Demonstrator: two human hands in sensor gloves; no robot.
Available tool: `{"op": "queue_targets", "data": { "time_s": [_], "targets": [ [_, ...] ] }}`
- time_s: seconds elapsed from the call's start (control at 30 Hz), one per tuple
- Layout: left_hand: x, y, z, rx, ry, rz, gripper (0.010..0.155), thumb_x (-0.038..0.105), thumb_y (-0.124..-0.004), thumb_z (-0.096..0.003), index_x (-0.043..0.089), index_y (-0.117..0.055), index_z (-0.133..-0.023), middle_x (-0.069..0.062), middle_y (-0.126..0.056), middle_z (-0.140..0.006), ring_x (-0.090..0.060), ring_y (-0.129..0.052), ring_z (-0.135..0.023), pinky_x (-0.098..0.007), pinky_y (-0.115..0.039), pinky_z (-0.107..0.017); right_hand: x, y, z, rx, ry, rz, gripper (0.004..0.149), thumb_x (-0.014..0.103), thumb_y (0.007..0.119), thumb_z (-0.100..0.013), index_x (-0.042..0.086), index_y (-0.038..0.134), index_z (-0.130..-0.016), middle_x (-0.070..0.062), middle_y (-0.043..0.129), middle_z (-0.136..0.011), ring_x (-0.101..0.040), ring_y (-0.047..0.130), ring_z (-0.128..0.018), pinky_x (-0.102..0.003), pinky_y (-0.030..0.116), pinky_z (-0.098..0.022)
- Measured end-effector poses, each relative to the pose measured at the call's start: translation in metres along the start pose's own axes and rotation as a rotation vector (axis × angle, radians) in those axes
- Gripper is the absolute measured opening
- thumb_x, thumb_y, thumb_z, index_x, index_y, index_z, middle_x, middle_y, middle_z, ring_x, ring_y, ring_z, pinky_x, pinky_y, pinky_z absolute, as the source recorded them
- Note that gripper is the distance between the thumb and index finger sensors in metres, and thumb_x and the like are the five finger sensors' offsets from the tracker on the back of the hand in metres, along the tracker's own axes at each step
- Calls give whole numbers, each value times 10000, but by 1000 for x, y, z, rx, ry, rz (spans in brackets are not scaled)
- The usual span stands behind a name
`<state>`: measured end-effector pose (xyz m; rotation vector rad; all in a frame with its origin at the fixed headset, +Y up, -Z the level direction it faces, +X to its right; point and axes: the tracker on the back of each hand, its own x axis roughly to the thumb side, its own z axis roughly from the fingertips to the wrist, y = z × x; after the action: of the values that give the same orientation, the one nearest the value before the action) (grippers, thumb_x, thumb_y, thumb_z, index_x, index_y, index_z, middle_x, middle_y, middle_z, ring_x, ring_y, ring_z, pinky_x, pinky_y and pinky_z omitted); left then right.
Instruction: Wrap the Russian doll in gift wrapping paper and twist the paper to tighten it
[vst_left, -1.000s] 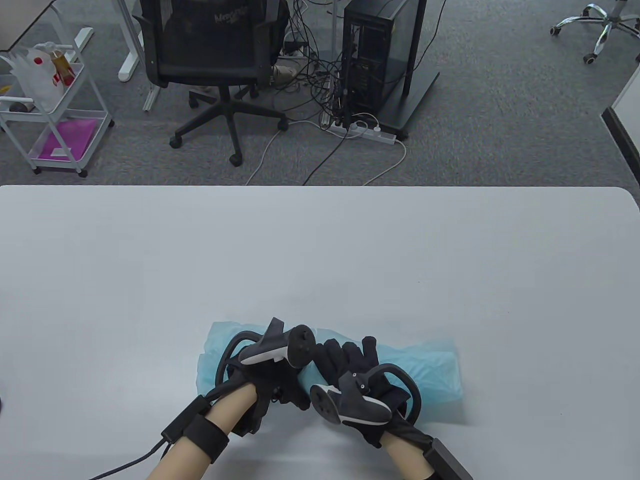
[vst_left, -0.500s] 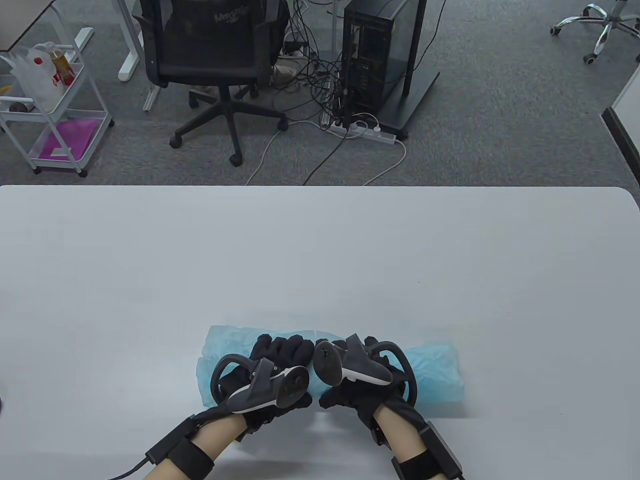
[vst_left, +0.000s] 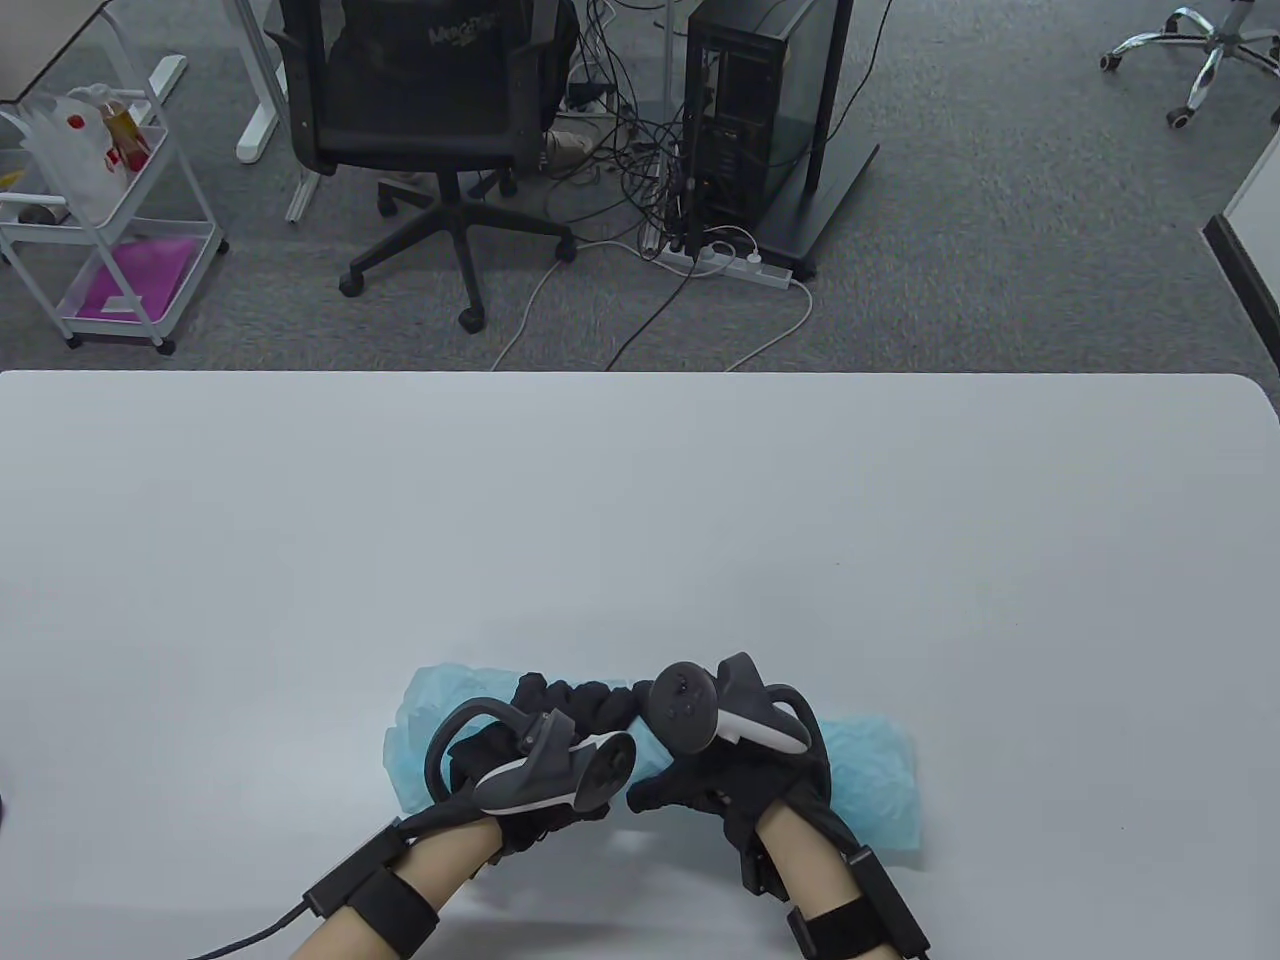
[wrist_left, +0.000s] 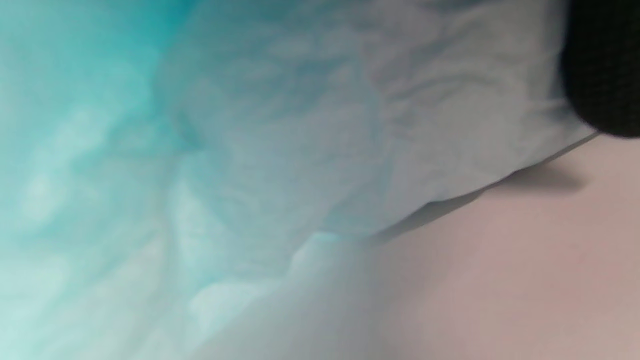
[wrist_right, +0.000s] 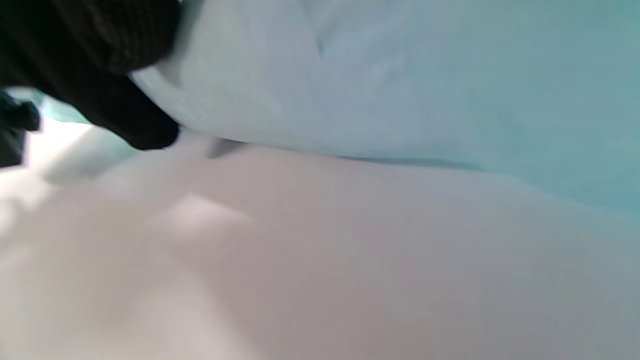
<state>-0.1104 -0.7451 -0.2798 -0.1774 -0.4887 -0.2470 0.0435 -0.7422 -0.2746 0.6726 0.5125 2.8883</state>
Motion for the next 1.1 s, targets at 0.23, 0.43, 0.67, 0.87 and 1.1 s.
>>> {"op": "queue_targets", "data": {
  "time_s": [0.23, 0.43, 0.67, 0.87, 1.1],
  "targets": [
    [-9, -4, -9, -169, -74, 195, 1018, 693, -849, -176, 410, -373, -1031, 111, -561, -1105, -172, -772, -1002, -472, -563, -817, 18, 12, 19, -133, -19, 331, 987, 656, 715, -374, 184, 224, -1088, -57, 475, -1180, -296, 664, -1071, -704, 383, -789],
    [1, -1, 16, 128, -52, 31, 982, 718, -772, -183, 393, -397, -1030, 95, -514, -1130, -185, -709, -1063, -470, -519, -842, 4, -2, 3, 7, 5, 111, 988, 615, 814, -349, 204, 303, -1088, -50, 536, -1161, -297, 705, -1041, -708, 401, -785],
    [15, 2, 42, 370, -60, -191, 898, 679, -757, -233, 452, -373, -1013, 150, -481, -1135, -145, -665, -1094, -461, -465, -870, -9, -9, -13, 168, 42, -57, 985, 631, 817, -354, 203, 333, -1098, -58, 556, -1163, -301, 719, -1033, -712, 401, -784],
    [21, -14, 33, 307, -27, -260, 1039, 731, -742, -190, 394, -226, -1026, 106, -427, -1144, -155, -751, -1046, -459, -624, -802, -26, -3, -17, 215, 8, -248, 977, 622, 828, -364, 207, 344, -1104, -59, 553, -1167, -309, 694, -1039, -717, 373, -781],
    [12, -3, 18, 181, -24, -115, 980, 673, -795, -213, 432, -281, -1012, 131, -504, -1112, -161, -763, -1019, -457, -669, -773, -7, -1, 4, -23, -24, -51, 912, 590, 750, -413, 181, 310, -1099, -68, 485, -1185, -340, 600, -1092, -701, 309, -788]
  ]
}}
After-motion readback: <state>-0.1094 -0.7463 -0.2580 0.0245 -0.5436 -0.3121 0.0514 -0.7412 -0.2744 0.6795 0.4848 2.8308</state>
